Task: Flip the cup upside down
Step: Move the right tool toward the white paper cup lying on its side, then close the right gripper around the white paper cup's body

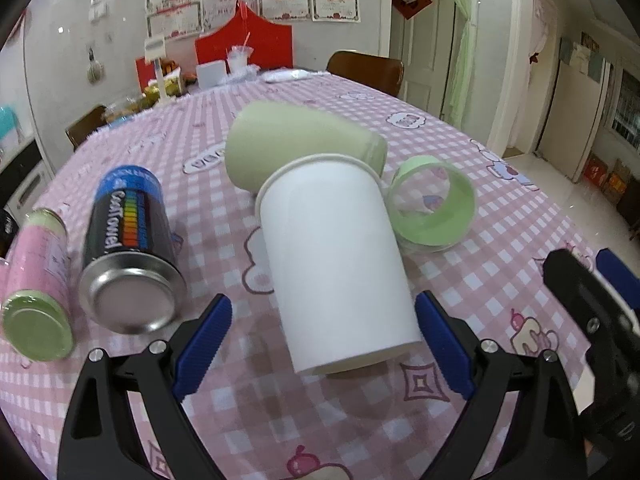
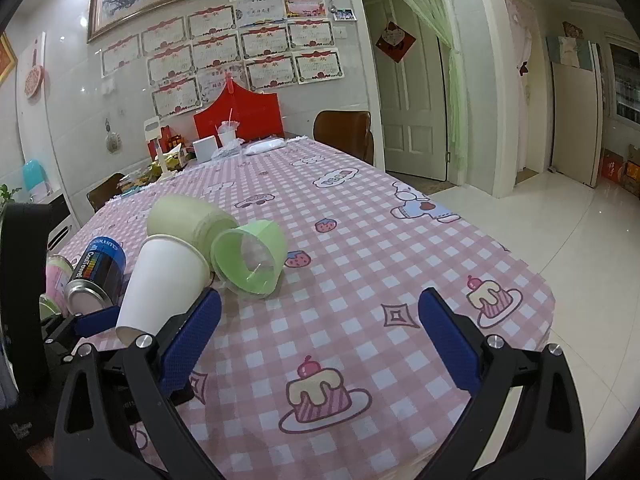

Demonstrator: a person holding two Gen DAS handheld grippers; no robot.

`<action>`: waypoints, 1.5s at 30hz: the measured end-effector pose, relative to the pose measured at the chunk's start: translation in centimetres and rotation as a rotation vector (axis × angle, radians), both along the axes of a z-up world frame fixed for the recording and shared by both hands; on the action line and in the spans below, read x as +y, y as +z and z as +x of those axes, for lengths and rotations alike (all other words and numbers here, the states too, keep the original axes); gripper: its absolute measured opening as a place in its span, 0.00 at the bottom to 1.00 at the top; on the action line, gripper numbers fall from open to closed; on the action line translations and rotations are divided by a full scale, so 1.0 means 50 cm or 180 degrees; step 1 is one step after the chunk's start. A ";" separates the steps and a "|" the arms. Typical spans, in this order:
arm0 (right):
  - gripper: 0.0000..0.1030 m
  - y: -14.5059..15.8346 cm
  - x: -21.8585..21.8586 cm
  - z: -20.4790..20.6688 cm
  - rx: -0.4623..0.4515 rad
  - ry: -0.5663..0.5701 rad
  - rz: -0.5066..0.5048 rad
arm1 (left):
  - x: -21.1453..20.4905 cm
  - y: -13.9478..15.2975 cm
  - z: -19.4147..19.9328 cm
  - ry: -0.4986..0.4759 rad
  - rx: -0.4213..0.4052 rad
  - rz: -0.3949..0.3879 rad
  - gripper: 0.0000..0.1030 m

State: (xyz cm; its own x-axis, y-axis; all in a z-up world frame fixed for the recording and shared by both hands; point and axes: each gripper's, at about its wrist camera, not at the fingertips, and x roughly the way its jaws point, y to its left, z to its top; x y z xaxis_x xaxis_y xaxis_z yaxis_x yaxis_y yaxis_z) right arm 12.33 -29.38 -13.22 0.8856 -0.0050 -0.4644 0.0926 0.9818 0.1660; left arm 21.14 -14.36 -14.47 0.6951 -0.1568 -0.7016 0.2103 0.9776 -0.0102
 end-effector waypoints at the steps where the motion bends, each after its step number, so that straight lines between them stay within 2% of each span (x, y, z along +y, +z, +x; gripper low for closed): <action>1: 0.92 0.000 0.001 -0.001 0.0001 0.0000 0.0004 | 0.001 0.000 0.000 -0.0003 -0.0001 0.0004 0.88; 2: 0.92 0.001 0.002 -0.002 0.0004 0.0005 -0.0003 | 0.001 0.002 -0.002 -0.0013 -0.0020 0.0018 0.85; 3: 0.92 0.002 0.004 -0.003 0.0002 0.0007 -0.0011 | 0.000 0.003 -0.003 -0.0028 -0.0023 0.0025 0.72; 5: 0.92 0.005 0.007 -0.006 -0.0001 0.0013 -0.0025 | 0.008 0.001 -0.001 -0.0066 0.0050 -0.0066 0.58; 11: 0.92 0.020 0.023 -0.020 -0.0033 0.0043 -0.0083 | 0.025 0.009 -0.022 -0.0127 0.0048 -0.0120 0.57; 17: 0.92 0.038 0.057 -0.040 -0.0081 0.0135 -0.0154 | 0.052 0.031 -0.073 -0.0207 -0.0064 -0.0057 0.57; 25: 0.92 0.054 0.122 -0.059 -0.0073 0.0343 -0.0188 | 0.114 0.043 -0.149 -0.0193 -0.0133 0.0006 0.57; 29: 0.92 0.062 0.165 -0.070 -0.0098 0.0442 -0.0284 | 0.165 0.041 -0.177 -0.0067 -0.0125 -0.0014 0.57; 37: 0.92 0.064 0.221 -0.073 -0.0096 0.0553 -0.0451 | 0.223 0.031 -0.192 -0.0007 -0.0061 -0.0147 0.57; 45: 0.92 0.052 0.235 -0.064 -0.0005 0.0626 -0.0377 | 0.236 0.007 -0.183 -0.0038 0.0099 -0.0284 0.57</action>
